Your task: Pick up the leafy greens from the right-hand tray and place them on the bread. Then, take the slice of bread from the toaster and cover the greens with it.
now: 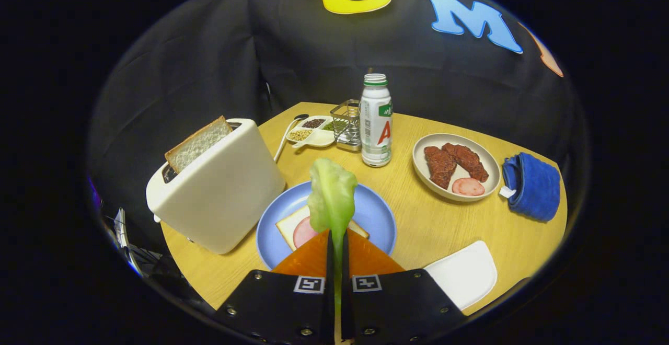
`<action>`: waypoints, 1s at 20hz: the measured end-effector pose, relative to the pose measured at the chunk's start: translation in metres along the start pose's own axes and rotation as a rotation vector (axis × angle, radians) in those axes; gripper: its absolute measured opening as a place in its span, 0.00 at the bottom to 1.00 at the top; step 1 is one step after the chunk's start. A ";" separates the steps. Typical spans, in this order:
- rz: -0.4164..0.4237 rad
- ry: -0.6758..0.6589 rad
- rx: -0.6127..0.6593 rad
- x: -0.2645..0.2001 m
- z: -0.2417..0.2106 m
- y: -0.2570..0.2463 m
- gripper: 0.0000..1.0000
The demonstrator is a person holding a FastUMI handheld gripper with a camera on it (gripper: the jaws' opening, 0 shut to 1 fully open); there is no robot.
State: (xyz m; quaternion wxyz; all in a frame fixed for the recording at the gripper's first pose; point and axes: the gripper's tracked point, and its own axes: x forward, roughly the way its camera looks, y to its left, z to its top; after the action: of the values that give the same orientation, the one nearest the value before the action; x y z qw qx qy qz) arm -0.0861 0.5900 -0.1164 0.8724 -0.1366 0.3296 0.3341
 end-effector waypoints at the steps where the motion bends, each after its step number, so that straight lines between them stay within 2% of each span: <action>1: 0.008 0.007 -0.003 0.006 0.000 0.006 0.05; 7: 0.001 0.026 -0.011 0.033 0.002 0.017 0.07; 8: -0.007 0.024 -0.016 0.034 0.005 0.014 0.17; 9: -0.010 0.018 -0.017 0.032 0.007 0.012 0.19; 10: -0.014 0.014 -0.019 0.031 0.010 0.012 0.28; 12: -0.026 -0.001 -0.028 0.029 0.012 0.008 0.40; 20: -0.031 -0.076 -0.051 0.004 0.019 0.016 0.41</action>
State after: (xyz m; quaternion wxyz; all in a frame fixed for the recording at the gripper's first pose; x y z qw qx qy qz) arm -0.0852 0.6129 -0.1053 0.8856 -0.1512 0.2854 0.3338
